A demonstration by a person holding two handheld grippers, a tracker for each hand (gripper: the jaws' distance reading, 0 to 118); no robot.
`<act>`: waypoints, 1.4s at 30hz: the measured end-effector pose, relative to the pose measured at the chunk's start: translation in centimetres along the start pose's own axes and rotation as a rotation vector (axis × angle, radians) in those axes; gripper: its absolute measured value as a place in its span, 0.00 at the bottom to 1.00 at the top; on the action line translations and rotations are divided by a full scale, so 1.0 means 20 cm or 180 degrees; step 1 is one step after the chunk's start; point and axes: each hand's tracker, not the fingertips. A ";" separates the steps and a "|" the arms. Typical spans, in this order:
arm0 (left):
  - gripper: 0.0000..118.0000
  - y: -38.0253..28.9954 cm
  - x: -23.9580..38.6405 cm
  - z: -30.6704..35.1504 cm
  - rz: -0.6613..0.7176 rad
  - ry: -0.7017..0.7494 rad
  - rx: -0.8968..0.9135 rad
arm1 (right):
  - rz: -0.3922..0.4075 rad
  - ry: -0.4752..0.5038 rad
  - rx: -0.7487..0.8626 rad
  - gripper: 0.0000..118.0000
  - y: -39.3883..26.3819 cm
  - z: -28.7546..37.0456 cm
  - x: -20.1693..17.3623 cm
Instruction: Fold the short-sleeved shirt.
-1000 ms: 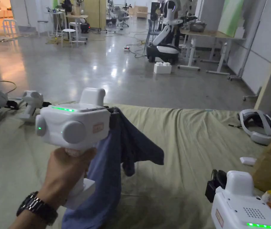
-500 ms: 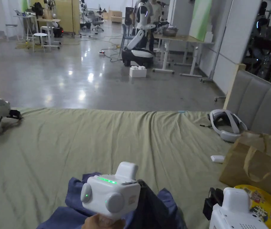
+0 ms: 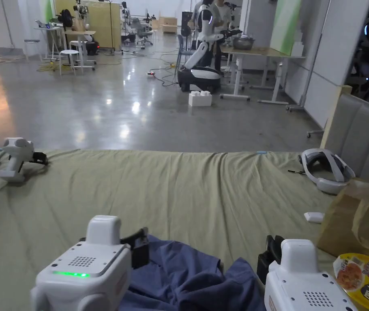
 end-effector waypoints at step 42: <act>0.62 -0.69 -0.57 -0.58 0.0307 0.0485 -0.2711 | -0.0081 0.0082 -0.0065 0.04 -0.11 -0.10 -0.07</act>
